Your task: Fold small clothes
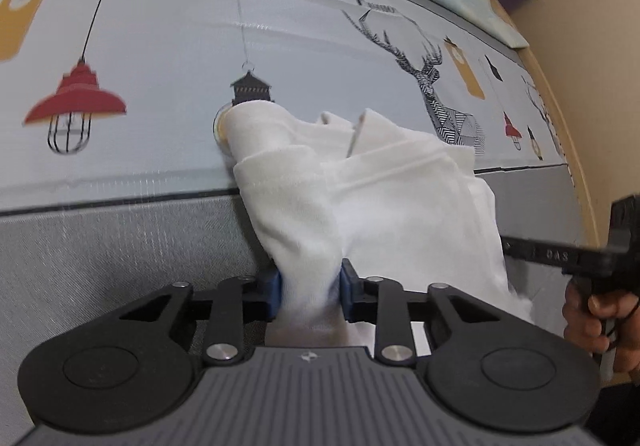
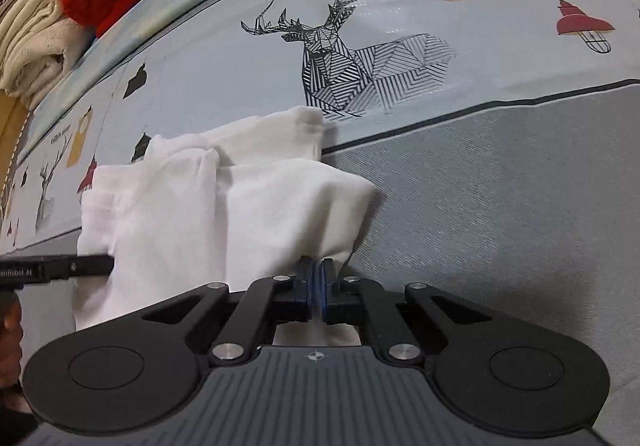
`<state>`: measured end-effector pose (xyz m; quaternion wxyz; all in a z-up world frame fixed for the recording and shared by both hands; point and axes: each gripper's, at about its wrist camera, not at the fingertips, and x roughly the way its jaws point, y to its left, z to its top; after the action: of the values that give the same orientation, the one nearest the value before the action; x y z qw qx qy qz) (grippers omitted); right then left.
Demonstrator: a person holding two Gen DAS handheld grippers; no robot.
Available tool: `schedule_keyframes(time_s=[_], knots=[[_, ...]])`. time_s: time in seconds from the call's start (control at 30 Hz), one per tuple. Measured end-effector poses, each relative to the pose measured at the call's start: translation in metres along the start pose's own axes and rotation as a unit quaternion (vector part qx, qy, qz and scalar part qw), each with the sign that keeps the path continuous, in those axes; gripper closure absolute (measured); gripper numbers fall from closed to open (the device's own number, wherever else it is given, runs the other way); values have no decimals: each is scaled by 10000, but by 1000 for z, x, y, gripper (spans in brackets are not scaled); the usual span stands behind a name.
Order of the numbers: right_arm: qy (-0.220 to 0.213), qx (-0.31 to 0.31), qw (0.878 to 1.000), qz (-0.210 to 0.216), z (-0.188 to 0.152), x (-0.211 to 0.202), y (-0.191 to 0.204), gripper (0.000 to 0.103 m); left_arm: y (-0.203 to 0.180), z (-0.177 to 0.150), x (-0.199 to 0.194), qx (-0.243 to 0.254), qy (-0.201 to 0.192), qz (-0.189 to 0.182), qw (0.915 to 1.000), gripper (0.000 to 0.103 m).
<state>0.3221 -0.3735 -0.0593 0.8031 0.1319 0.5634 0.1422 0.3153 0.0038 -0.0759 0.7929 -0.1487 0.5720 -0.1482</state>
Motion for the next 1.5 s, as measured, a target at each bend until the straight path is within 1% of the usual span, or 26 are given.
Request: schedule_keyframes(time_s=[0.13, 0.33, 0.4, 0.57, 0.6, 0.67, 0.7, 0.73, 0.8, 0.83, 0.87, 0.9, 0.97, 1.0, 1.03, 1.07, 1.1, 1.13, 1.17, 1.2, 1.23, 1.27, 1.3, 1.33, 1.4, 1.5], knots=[[-140, 102, 9998, 49, 9, 4, 10, 100, 1, 11, -20, 258, -259, 312, 9988, 74], [-569, 291, 9972, 395, 32, 8, 40, 100, 13, 32, -59, 483, -734, 608, 9943, 74], [-724, 328, 9956, 506, 42, 10, 49, 100, 21, 39, -68, 479, -863, 696, 9927, 74], [-1145, 345, 9901, 729, 58, 12, 72, 100, 47, 53, -80, 273, -1089, 810, 9904, 74], [-1219, 276, 9895, 722, 60, 12, 76, 100, 53, 55, -80, 173, -1130, 856, 9897, 70], [-1368, 138, 9886, 613, 63, 13, 84, 99, 66, 58, -86, -144, -1282, 1067, 9859, 69], [-1391, 96, 9890, 490, 64, 14, 86, 99, 70, 58, -90, -235, -1361, 1131, 9839, 69], [-1453, 62, 9891, 242, 65, 13, 87, 98, 71, 59, -95, -269, -1431, 1116, 9830, 69], [-1571, 0, 9876, -68, 67, 10, 87, 94, 67, 58, -101, -184, -1446, 936, 9849, 69], [-1661, -57, 9860, -166, 68, 7, 86, 94, 63, 57, -100, -66, -1370, 796, 9873, 69], [-1742, -117, 9844, -215, 68, 3, 86, 94, 57, 55, -97, 99, -1245, 665, 9899, 69], [-1778, -166, 9838, -157, 68, -1, 86, 94, 51, 51, -93, 268, -1088, 569, 9921, 69], [-1658, -246, 9856, 233, 68, -3, 85, 94, 42, 43, -75, 594, -576, 448, 9956, 69], [-1502, -303, 9871, 467, 66, -1, 85, 93, 40, 38, -62, 711, -280, 504, 9958, 69], [-1236, -408, 9889, 715, 64, 4, 86, 85, 40, 34, -51, 766, -68, 612, 9952, 69], [-890, -563, 9904, 898, 61, 11, 88, 73, 41, 29, -41, 804, 86, 748, 9939, 69], [-512, -770, 9914, 927, 56, 21, 93, 71, 41, 26, -36, 814, 84, 806, 9934, 69], [-90, -1140, 9914, 636, 48, 34, 98, 68, 40, 25, -35, 789, 55, 813, 9936, 68], [140, -1481, 9885, 268, 39, 44, 103, 58, 37, 26, -37, 746, 41, 844, 9936, 68], [254, -1730, 9846, -32, 33, 51, 104, 54, 34, 28, -42, 709, -20, 884, 9936, 66], [237, -1723, 9847, -104, 32, 51, 103, 53, 30, 29, -51, 686, -163, 930, 9932, 57], [195, -1581, 9872, -85, 35, 47, 101, 53, 25, 29, -63, 688, -403, 984, 9919, 49], [107, -1433, 9896, -82, 38, 41, 99, 53, 21, 27, -76, 709, -683, 1023, 9899, 33], [-65, -1315, 9912, -117, 41, 32, 98, 53, 18, 26, -87, 726, -888, 1054, 9878, 21], [-403, -1245, 9911, -228, 41, 13, 96, 53, 10, 22, -108, 774, -1166, 1195, 9829, 19], [-894, -1294, 9865, -457, 41, -17, 99, 53, -7, 6, -138, 864, -1528, 1408, 9744, 18]])
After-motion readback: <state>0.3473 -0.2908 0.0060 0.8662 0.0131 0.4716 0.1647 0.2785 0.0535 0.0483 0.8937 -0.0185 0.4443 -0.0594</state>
